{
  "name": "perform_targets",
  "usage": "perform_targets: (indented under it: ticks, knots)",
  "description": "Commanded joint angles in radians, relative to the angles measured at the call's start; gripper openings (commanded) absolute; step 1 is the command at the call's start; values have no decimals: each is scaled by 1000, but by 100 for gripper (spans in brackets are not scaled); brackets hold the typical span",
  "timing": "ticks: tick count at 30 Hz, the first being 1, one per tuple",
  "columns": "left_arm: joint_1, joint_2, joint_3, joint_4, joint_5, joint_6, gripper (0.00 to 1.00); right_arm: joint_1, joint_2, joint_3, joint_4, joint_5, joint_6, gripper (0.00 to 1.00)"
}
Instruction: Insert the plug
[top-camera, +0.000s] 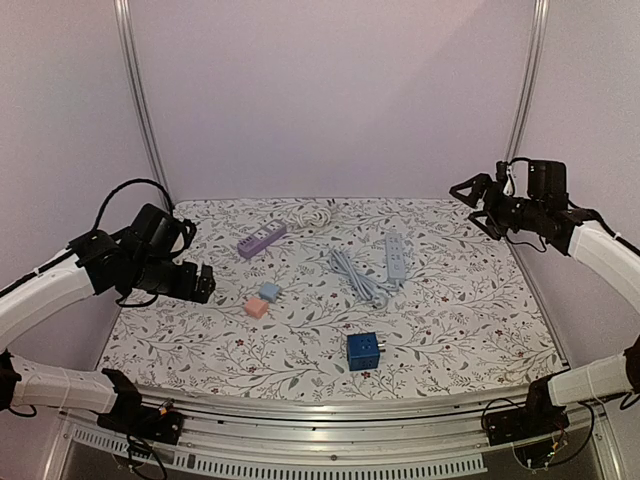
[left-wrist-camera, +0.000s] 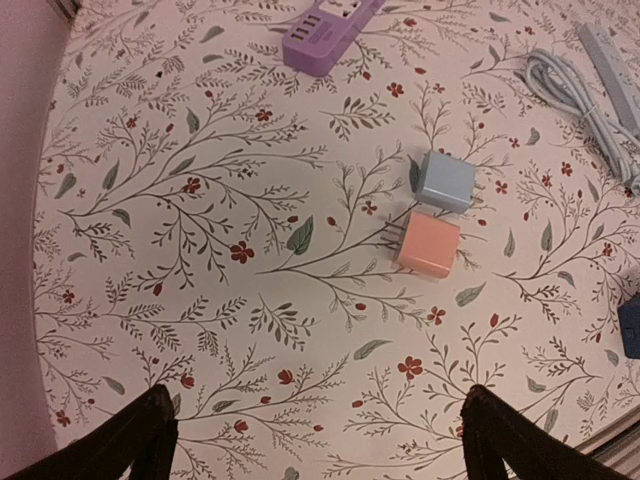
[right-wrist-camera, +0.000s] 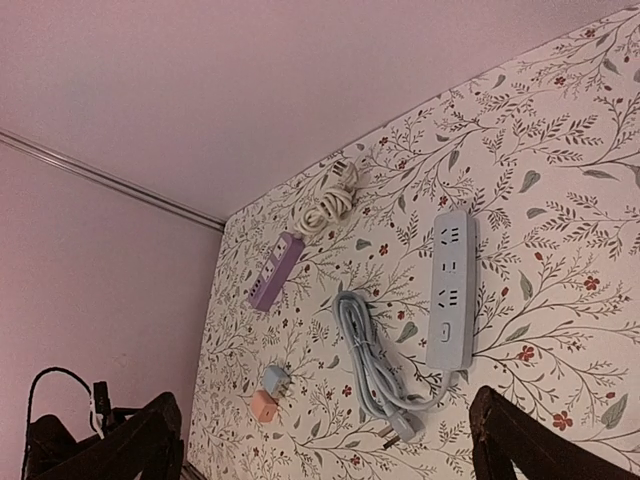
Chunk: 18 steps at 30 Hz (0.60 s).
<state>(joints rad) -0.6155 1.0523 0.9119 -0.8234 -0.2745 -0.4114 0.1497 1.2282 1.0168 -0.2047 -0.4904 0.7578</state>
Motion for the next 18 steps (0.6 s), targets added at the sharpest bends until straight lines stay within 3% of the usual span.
perform_targets:
  ticks: [1,7,13,18]
  knots:
    - [-16,6,18,12,-5,13,99,4,46,4,-81,93,0,99]
    - [-37,-15,19,3,-44,-2,99,26,209,126,-233,154,-52,99]
    - [-38,-19,21,4,-44,10,100,132,361,350,-409,291,-163,99]
    - [-36,-20,16,32,5,21,99,223,400,369,-423,290,-210,99]
